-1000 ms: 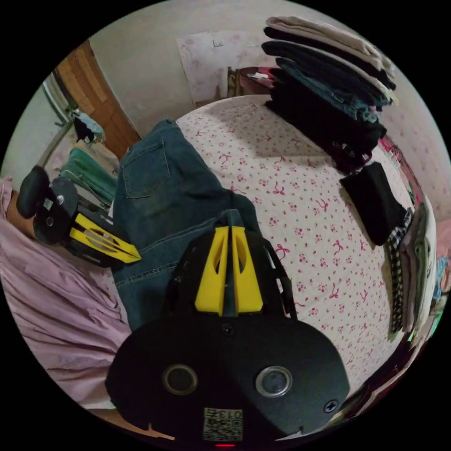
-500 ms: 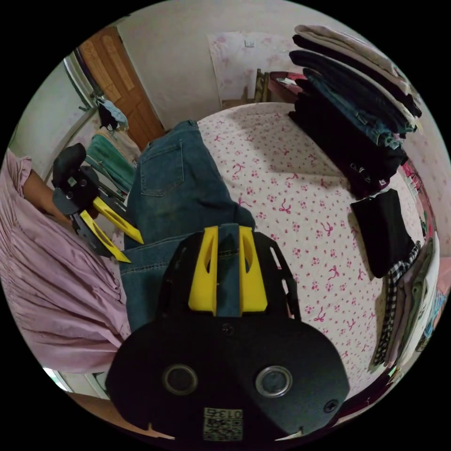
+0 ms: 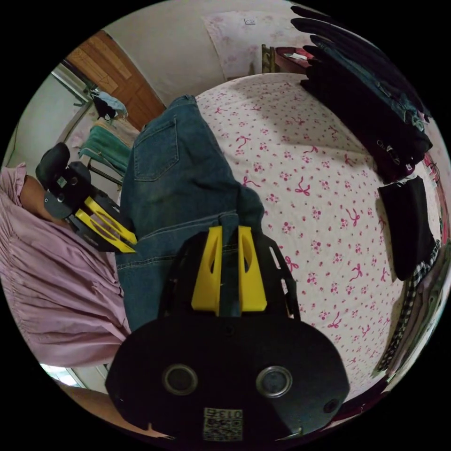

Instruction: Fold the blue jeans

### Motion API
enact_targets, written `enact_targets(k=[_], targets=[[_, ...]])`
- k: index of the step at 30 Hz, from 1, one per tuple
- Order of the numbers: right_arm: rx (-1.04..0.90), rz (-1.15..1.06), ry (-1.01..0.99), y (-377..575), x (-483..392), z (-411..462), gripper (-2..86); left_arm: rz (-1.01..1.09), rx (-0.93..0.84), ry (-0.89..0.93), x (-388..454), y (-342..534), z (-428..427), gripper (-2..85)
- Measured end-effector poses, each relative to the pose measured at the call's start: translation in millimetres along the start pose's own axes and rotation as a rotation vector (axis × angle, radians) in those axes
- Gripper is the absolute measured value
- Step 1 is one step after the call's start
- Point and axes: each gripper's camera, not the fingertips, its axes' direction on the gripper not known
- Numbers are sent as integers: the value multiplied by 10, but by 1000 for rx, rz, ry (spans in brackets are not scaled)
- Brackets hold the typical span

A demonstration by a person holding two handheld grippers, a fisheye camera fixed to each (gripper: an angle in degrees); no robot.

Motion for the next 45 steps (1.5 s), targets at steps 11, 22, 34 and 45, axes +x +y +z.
enact_targets(k=[11,22,34,45], targets=[[84,124,153,183,-143,-268,59,23,63,-66,135,107,132,5],[248,276,74,1550,-877,-1032,71,289,122,-128,773,566,97,73],[33,243,63,1694,-2068,-379,66,756,-20,-562,1583,723,580,28],[145,317,144,1858,-2480,-642,50,736,3,-611,1538,1049,635,1]])
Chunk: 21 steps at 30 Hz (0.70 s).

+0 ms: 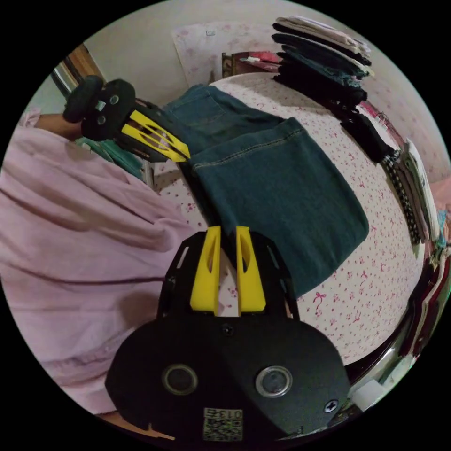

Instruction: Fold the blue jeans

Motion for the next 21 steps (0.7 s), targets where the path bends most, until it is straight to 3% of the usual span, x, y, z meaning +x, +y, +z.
enact_targets(k=[2,5,7,10,15,18,21], targets=[[57,80,39,159,101,-166,39,-184,89,16,-265,129,-152,0],[69,203,122,356,260,-206,24,-267,155,10,-433,38,-175,1],[35,231,132,364,265,-79,18,-256,144,63,-421,-100,-41,0],[-36,205,141,294,166,146,15,-171,-16,101,-273,-190,361,-2],[-85,181,102,75,68,175,3,-188,-36,59,-300,94,357,-3],[28,156,92,-257,58,8,1,-278,55,9,-458,247,223,-3],[58,80,122,-819,39,77,0,-291,3,40,-575,299,355,-3]])
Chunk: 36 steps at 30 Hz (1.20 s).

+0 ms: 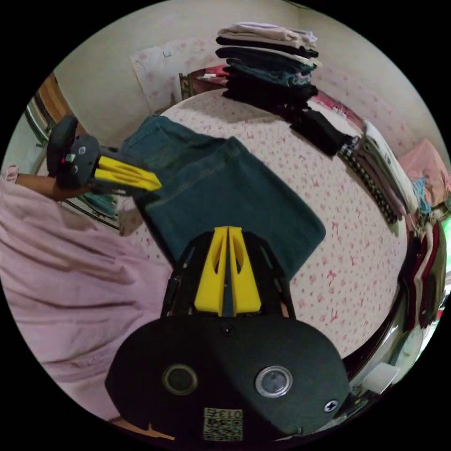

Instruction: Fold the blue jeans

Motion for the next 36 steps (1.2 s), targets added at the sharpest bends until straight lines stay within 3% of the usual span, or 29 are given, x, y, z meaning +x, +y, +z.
enact_targets(k=[7,10,12,14,21,26,33,36], targets=[[32,-95,48,-1170,-149,481,0,-45,9,59,-403,316,75,-3],[-139,-105,25,-1531,-147,1063,2,-117,46,132,-681,498,67,-1],[-145,-118,2,-1612,-142,1140,3,-206,65,232,-946,658,45,1],[-199,-120,-28,-1734,-133,1161,6,-373,191,310,-1361,1097,-140,7],[40,-255,-247,-2479,-493,956,64,-1164,458,366,-2458,3319,-233,118],[12,-392,-382,-3244,-1042,1335,99,-1525,674,638,-2739,4540,263,188],[-177,-406,-465,-4079,-1434,2125,141,-1597,890,939,-2918,4828,894,192],[-265,-398,-501,-4189,-1457,2421,139,-1560,977,1015,-3017,4822,1020,142]])
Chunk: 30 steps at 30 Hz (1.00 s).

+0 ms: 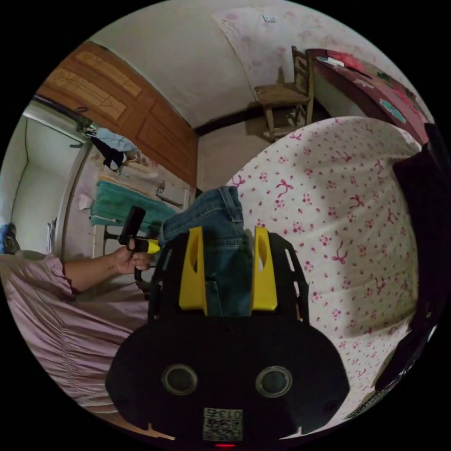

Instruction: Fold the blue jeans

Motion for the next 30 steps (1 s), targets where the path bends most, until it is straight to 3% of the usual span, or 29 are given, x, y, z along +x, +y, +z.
enact_targets(k=[2,8,13,19,25,30], targets=[[-47,0,-26,-25,59,125,132,26,7,79,6,-54,17,88],[-68,-122,27,177,7,75,103,187,25,4,556,58,-55,64],[140,-213,-42,876,-37,-539,97,406,-92,-49,1389,257,170,61],[457,-208,-88,2588,106,-1580,85,769,-345,-65,2468,760,1060,60],[624,11,-34,4773,339,-1868,82,1073,-713,-133,2928,1867,2502,63],[607,464,-1,6547,609,-1209,76,1275,-1008,-350,2525,2977,3551,74]])
